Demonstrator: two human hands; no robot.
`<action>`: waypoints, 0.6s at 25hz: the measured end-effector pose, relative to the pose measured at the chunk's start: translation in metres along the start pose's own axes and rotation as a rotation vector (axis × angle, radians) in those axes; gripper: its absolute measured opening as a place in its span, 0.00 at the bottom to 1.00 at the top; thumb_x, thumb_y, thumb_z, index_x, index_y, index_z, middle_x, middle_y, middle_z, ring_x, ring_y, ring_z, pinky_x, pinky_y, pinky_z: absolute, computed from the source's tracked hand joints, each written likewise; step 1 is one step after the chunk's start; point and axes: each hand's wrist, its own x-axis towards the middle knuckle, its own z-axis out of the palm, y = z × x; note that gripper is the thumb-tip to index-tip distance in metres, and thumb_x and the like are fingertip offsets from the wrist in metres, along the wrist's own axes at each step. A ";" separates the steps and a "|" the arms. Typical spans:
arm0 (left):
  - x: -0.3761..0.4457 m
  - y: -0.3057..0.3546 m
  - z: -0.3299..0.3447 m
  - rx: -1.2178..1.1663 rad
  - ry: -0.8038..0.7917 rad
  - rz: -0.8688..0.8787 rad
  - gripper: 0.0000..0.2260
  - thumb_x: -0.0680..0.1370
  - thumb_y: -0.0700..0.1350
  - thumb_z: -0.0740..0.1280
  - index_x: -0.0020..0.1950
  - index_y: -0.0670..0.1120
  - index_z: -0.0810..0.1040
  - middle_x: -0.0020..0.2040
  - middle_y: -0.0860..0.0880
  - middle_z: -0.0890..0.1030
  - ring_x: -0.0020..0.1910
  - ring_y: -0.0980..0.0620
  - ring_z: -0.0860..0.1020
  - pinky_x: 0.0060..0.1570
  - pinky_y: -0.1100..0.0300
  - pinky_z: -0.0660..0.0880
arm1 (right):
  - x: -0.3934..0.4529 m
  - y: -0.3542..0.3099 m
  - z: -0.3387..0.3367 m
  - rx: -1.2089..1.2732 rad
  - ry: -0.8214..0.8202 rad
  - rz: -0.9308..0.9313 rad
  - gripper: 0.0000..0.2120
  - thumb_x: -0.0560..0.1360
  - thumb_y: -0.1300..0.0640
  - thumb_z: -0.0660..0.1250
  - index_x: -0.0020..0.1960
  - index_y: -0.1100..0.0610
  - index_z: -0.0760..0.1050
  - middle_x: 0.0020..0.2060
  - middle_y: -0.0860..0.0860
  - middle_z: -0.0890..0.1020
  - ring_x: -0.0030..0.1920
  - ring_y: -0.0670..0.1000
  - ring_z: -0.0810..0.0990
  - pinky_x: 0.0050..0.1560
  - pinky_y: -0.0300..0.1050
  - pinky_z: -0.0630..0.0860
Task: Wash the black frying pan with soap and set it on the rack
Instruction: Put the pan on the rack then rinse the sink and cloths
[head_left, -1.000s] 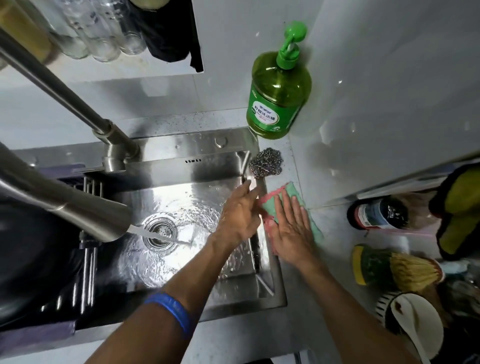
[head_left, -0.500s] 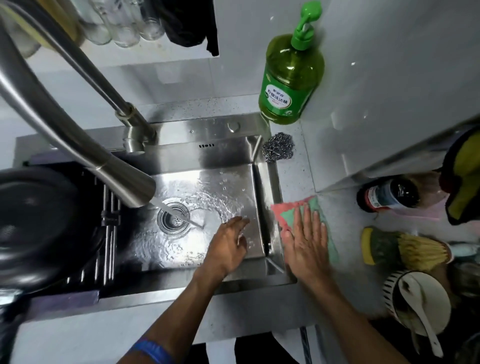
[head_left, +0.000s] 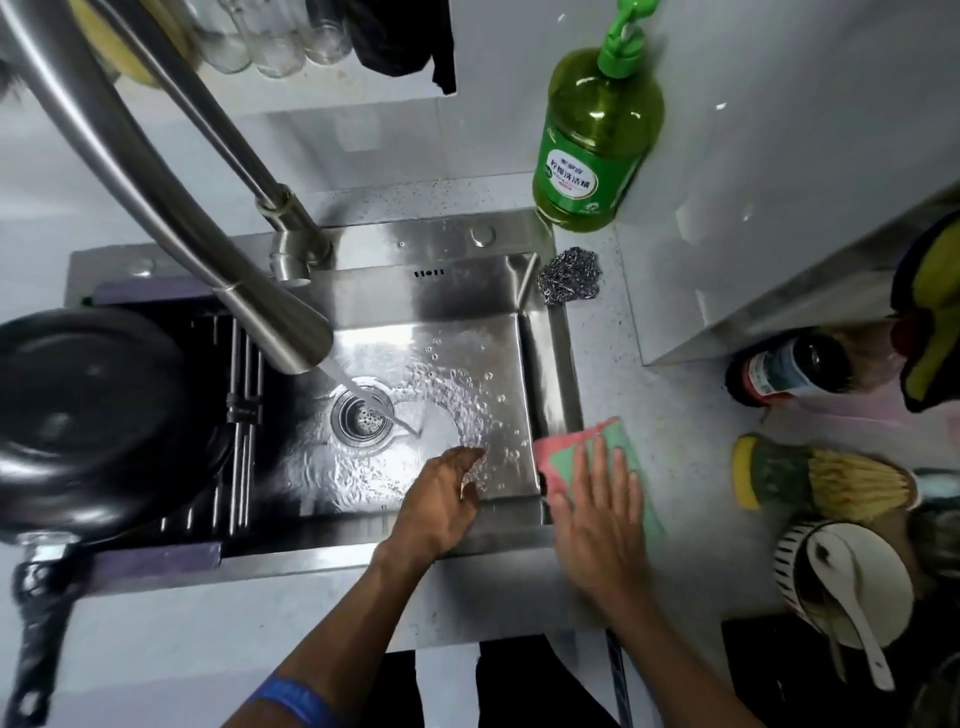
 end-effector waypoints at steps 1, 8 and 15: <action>-0.004 -0.002 -0.001 -0.003 -0.001 0.001 0.22 0.76 0.36 0.63 0.71 0.45 0.72 0.69 0.46 0.73 0.67 0.48 0.72 0.61 0.75 0.57 | -0.015 0.001 0.005 -0.042 0.016 -0.184 0.28 0.83 0.46 0.49 0.80 0.58 0.57 0.79 0.58 0.56 0.79 0.63 0.56 0.78 0.60 0.50; -0.060 -0.033 -0.016 0.027 -0.036 0.008 0.22 0.75 0.38 0.63 0.70 0.44 0.72 0.67 0.45 0.75 0.63 0.47 0.74 0.58 0.72 0.62 | -0.057 0.004 0.019 -0.024 0.102 0.096 0.29 0.82 0.48 0.50 0.78 0.61 0.62 0.77 0.63 0.61 0.76 0.65 0.61 0.75 0.64 0.57; -0.137 -0.103 -0.057 0.012 0.107 0.162 0.20 0.74 0.35 0.67 0.66 0.40 0.76 0.59 0.42 0.80 0.65 0.51 0.71 0.65 0.76 0.54 | -0.120 -0.148 0.062 0.013 -0.011 -0.357 0.28 0.84 0.46 0.40 0.79 0.57 0.59 0.78 0.59 0.61 0.78 0.62 0.59 0.75 0.61 0.57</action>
